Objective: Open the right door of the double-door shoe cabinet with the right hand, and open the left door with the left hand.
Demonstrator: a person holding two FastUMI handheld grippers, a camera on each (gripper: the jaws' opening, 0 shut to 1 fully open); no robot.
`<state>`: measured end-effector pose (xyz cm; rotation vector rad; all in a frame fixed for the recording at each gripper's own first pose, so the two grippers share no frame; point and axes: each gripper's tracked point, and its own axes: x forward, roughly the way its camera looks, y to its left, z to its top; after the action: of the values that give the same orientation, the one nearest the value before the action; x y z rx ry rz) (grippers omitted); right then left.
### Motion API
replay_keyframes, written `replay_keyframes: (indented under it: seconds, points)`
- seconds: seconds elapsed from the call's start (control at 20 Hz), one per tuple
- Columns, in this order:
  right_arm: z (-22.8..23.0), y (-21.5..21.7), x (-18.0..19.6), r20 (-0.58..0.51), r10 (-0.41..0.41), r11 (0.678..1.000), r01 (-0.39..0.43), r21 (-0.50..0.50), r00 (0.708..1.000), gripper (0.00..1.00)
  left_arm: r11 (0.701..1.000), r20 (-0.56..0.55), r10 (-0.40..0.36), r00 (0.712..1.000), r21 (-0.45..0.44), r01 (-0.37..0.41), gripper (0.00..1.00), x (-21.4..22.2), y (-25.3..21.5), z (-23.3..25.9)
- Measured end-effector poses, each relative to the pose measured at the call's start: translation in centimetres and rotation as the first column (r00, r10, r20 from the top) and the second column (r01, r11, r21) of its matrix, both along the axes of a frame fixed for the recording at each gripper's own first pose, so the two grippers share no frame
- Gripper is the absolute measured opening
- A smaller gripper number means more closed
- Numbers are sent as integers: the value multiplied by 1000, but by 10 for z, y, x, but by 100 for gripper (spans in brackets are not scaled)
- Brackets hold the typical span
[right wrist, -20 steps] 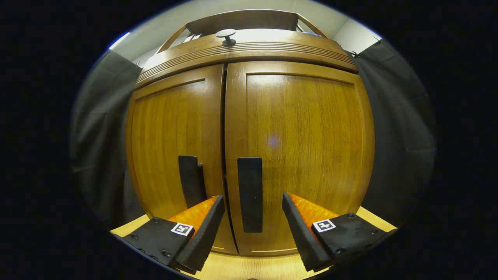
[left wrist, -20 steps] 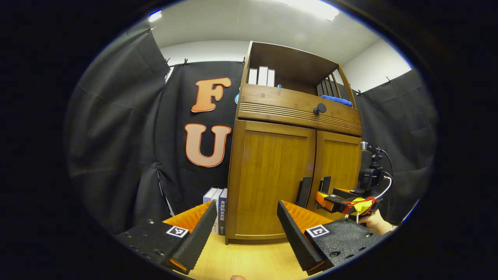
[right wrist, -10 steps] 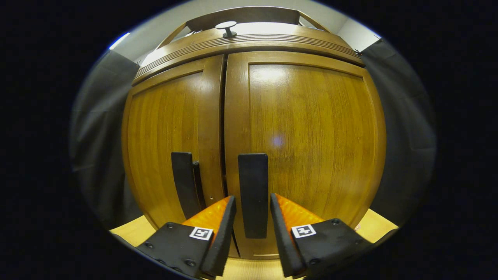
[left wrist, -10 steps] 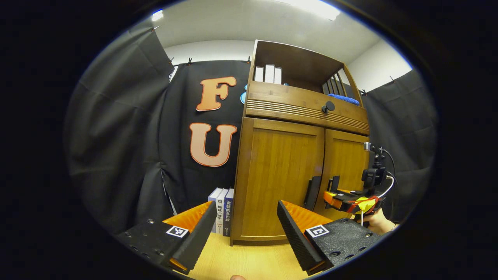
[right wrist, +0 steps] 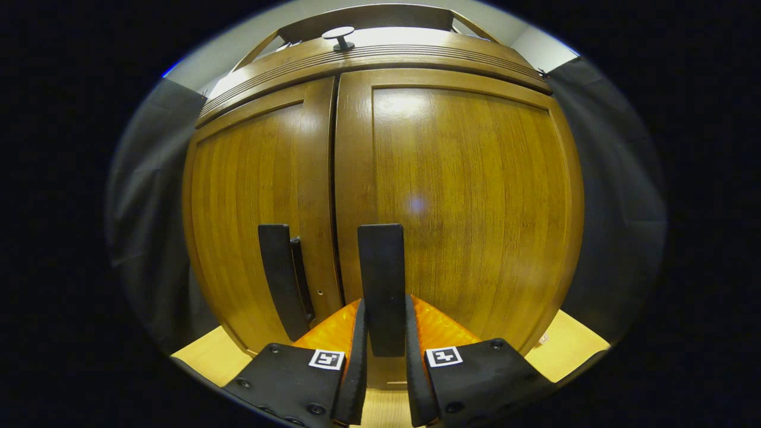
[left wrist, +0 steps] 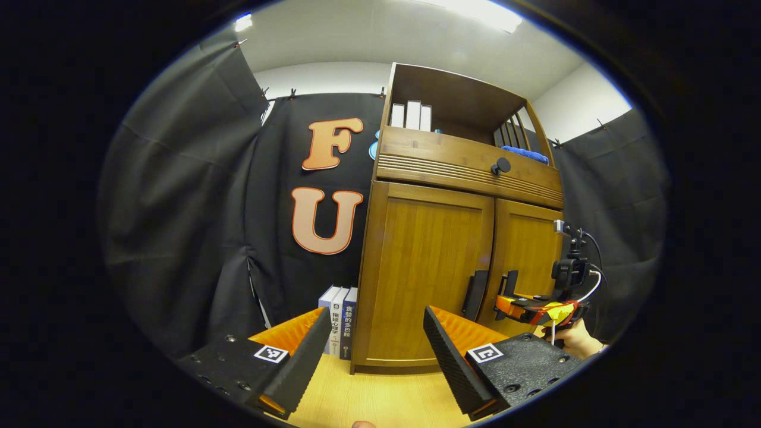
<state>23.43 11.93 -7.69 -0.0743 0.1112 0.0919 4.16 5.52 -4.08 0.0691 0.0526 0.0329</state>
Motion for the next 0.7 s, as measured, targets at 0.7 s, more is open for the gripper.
replay_keyframes:
  seconds: [0.7]
  points:
    - [2,-9,-29,1,-8,1000,8,24,1000,37,998,-31,33,999,-47,-35,92,-22,11,-8]
